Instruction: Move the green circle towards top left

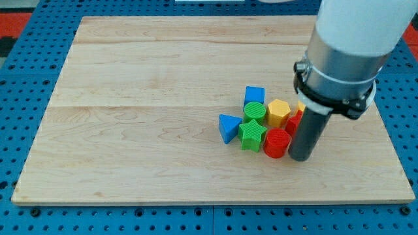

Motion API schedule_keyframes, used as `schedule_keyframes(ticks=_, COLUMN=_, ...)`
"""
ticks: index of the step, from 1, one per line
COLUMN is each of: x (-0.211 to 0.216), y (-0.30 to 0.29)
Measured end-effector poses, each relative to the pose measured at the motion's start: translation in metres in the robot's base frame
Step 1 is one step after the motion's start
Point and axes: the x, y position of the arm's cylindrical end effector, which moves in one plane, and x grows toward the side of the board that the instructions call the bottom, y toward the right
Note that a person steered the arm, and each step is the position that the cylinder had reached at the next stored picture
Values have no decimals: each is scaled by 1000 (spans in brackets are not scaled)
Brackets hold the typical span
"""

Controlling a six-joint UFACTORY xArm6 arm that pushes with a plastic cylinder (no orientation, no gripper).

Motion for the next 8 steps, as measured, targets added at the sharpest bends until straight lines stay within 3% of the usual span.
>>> schedule_keyframes(ticks=2, x=-40, y=-13)
schedule_keyframes(ticks=5, x=-79, y=-90)
schedule_keyframes(ticks=8, x=-120, y=-207)
